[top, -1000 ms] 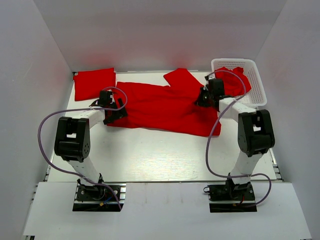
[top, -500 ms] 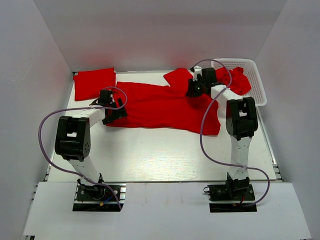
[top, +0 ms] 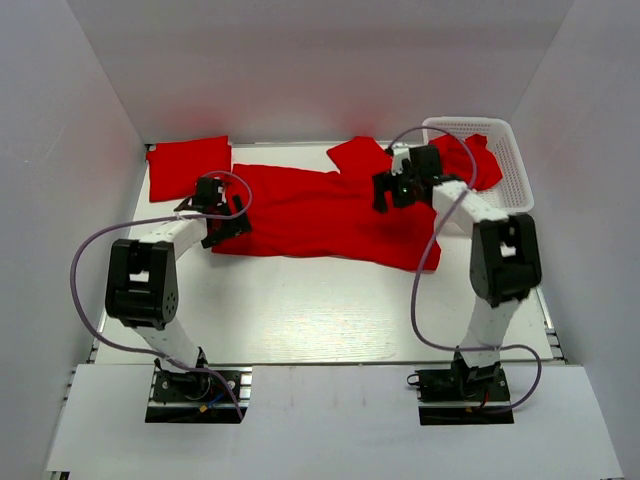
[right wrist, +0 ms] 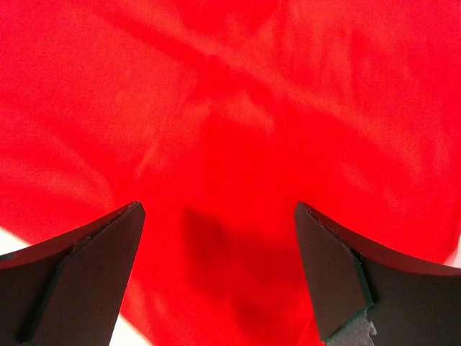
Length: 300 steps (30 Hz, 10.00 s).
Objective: Fold and stack the t-shirts
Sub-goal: Fold the flattened tshirt in 1/3 of the way, then grap the side of the flattened tshirt furthest away from the robot with both arms, then fold the other side of the tshirt into a rectangle, then rotate the tshirt 90 degrees
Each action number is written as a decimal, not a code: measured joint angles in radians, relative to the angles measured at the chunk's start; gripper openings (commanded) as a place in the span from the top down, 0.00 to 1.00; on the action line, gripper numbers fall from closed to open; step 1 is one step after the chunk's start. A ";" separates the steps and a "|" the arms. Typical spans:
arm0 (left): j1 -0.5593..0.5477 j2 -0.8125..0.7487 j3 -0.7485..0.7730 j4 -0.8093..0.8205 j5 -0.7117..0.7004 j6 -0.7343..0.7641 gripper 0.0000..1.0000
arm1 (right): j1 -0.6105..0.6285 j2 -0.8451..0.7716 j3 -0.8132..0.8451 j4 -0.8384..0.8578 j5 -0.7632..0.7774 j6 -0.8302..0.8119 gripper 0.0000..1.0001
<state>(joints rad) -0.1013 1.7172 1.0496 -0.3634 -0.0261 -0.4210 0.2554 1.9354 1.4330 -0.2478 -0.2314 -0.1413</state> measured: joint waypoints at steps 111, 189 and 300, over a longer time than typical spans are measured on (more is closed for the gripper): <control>0.039 0.274 0.275 -0.043 -0.220 -0.098 1.00 | -0.066 0.164 0.288 0.005 0.152 0.270 0.10; 0.034 0.057 0.084 0.020 -0.061 0.024 1.00 | 0.060 -0.108 -0.172 0.384 0.151 0.055 1.00; -0.005 -0.235 -0.248 -0.414 -0.380 -0.406 0.00 | 0.072 -0.496 -0.772 0.172 0.297 0.655 0.10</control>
<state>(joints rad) -0.1059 1.4818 0.8013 -0.7773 -0.4065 -0.8268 0.3279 1.4399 0.6613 -0.0757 0.0658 0.5137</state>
